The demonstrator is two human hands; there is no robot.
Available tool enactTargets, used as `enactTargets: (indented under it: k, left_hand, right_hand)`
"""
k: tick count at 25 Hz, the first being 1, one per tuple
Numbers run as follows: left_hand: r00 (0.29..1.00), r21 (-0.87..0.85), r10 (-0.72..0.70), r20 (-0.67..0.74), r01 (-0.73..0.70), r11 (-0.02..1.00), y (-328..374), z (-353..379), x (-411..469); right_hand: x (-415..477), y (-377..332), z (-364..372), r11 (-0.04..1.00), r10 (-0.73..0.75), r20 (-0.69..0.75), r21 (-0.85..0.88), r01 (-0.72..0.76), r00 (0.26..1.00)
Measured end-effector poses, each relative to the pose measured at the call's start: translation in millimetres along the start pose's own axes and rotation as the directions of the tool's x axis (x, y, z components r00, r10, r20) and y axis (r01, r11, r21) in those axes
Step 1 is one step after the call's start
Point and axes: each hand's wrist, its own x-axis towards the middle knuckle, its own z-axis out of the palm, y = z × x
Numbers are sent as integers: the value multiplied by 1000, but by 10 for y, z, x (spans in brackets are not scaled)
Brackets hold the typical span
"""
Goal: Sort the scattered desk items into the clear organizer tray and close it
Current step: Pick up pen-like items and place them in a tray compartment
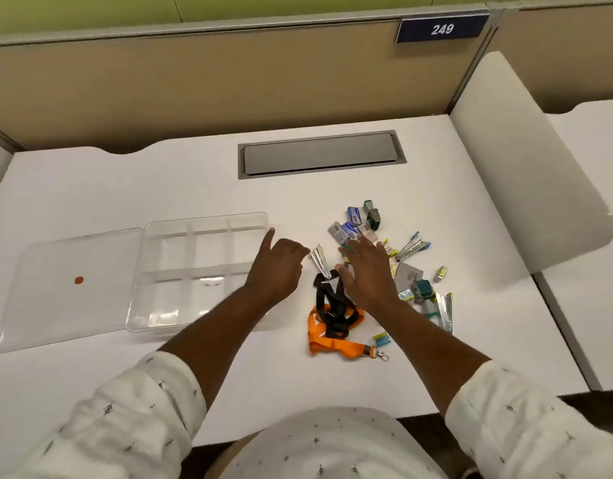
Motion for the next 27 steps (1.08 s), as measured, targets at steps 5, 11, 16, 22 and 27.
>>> enactTargets:
  k: [5,11,16,22,27]
  left_hand:
    - [985,-37,-19,171,25,999,141,151,146]
    - [943,-66,42,331,-21,998,46,345,400]
    - [941,-88,80,328,-54,995,-29,459,521]
    - [963,-91,114,243,-94,991,-99,432,592]
    - [976,-177,129,175,-98,979,-189,391,593]
  right_hand:
    - [87,-91,212,998,-19,102,-56,25,995]
    - [236,-83,318,994,-30,158,-103,47,987]
    - [298,-69,346,993,-38,163,-108,57,986]
    - [273,-70,404,997,-37,155,-62,47,987]
    - [305,-69,374,999,-16,110,-48,21,994]
